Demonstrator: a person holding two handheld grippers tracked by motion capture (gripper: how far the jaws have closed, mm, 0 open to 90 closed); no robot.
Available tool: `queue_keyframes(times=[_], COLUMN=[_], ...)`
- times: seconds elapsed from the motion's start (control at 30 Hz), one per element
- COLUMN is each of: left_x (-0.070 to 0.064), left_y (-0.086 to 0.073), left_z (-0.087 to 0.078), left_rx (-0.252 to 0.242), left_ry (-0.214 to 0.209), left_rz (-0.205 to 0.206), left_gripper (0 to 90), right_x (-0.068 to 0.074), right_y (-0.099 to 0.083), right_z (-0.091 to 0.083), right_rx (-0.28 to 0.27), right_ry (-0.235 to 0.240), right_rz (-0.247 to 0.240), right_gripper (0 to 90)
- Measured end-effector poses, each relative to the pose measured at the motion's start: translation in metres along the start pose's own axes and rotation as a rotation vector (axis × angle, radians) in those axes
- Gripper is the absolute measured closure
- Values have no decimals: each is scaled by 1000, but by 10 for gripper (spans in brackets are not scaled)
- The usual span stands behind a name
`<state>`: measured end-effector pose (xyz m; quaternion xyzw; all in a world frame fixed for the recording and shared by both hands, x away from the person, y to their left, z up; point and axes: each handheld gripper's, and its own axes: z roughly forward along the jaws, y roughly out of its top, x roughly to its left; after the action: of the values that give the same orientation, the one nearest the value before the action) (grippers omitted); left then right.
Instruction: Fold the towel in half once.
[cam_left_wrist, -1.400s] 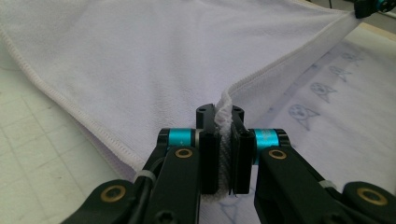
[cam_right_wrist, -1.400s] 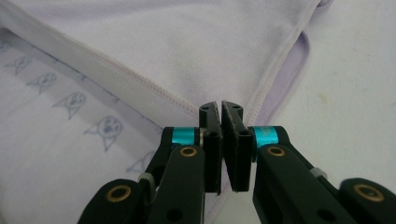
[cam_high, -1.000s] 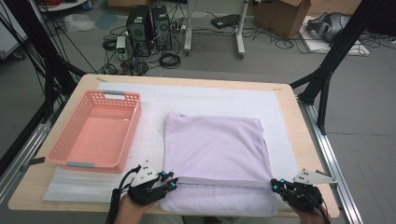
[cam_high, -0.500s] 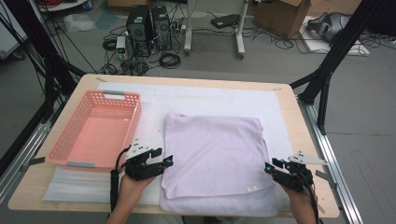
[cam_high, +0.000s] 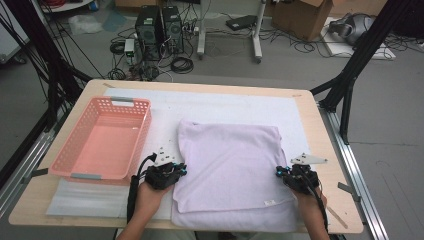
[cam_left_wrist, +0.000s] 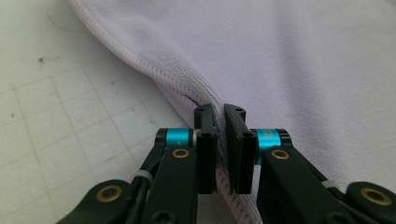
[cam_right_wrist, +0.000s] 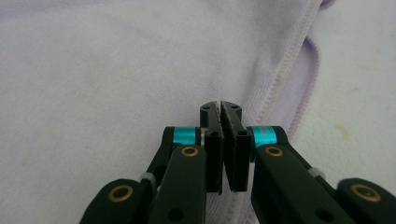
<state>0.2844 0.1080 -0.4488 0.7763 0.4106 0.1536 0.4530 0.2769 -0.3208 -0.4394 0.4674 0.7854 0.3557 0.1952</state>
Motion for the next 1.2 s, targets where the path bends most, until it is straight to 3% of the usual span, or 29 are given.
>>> queue_keyframes(times=[0.17, 0.4, 0.67, 0.77, 0.83, 0.87, 0.9, 1.03, 1.2], left_x=[1, -10, -20, -20, -19, -18, -15, -1, 14], left_y=[1, -7, -24, -26, -24, -22, -20, -7, 9], left_z=[-15, -43, -63, -64, -61, -59, -57, -44, -25], left_rx=[-56, -103, -58, -40, -37, -40, -46, -77, -80], left_ry=[-28, -130, -202, -222, -197, -176, -156, -93, -55], left_rz=[-13, -33, -13, -25, -30, -42, -48, -81, -118], left_gripper=[848, 848, 848, 832, 708, 602, 554, 483, 474], right_x=[-1, 6, 18, 21, 22, 21, 18, 8, -6], right_y=[-4, -14, -34, -41, -43, -43, -42, -32, -11], right_z=[-16, -41, -69, -76, -78, -79, -79, -69, -36], right_rx=[-37, -28, 21, 45, 34, 12, -8, -61, -62], right_ry=[25, 51, 95, 105, 105, 76, 67, 45, 19], right_rz=[16, -2, -13, -6, -13, -22, -3, 39, 88], right_gripper=[880, 880, 882, 881, 803, 683, 671, 573, 553])
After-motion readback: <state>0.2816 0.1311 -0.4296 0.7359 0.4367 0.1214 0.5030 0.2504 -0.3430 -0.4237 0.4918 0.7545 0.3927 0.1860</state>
